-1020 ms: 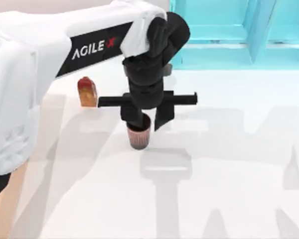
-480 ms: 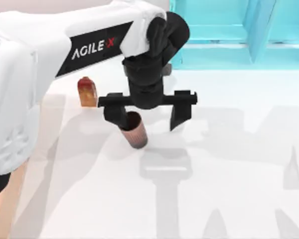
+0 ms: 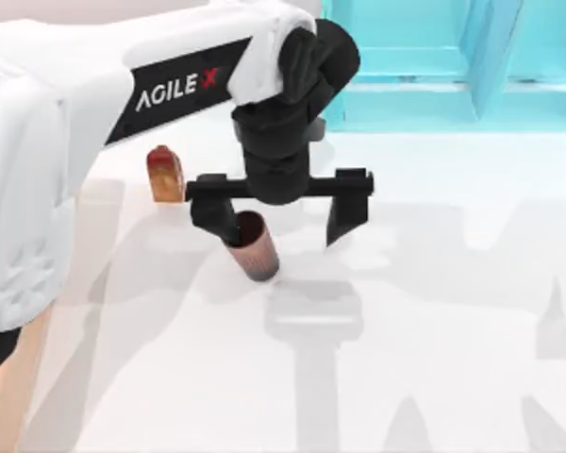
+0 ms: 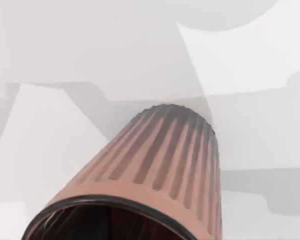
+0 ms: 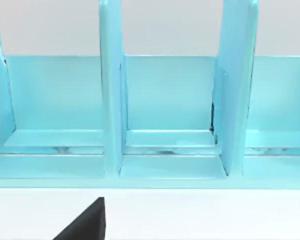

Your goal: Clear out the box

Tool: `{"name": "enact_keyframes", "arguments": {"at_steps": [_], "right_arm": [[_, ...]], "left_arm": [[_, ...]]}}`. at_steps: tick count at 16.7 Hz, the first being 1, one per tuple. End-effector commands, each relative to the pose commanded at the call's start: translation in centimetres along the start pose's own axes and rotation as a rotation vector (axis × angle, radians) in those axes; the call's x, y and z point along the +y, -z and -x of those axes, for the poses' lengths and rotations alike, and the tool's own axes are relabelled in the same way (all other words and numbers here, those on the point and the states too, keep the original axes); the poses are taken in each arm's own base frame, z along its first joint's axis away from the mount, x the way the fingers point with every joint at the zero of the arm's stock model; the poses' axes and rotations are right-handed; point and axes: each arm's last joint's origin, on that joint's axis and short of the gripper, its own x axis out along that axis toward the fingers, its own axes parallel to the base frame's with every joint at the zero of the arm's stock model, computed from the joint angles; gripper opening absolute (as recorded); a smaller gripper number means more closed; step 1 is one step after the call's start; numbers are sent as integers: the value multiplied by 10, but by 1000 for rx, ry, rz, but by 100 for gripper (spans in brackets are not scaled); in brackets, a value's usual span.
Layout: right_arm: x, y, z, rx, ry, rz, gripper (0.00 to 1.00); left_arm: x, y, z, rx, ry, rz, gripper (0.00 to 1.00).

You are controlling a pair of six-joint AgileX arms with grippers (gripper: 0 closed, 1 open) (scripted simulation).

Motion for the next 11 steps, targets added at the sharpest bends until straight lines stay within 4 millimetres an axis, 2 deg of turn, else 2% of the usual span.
{"name": "enact_keyframes", "arguments": {"at_steps": [3, 8, 11], "right_arm": [[0, 0, 0, 0, 0, 0, 100], [0, 0, 0, 0, 0, 0, 100], [0, 0, 0, 0, 0, 0, 100]], "left_arm": [[-3, -3, 22, 6, -4, 3, 100], [-6, -2, 81, 1, 0, -2, 100], [-5, 1, 97, -2, 1, -3, 100]]}}
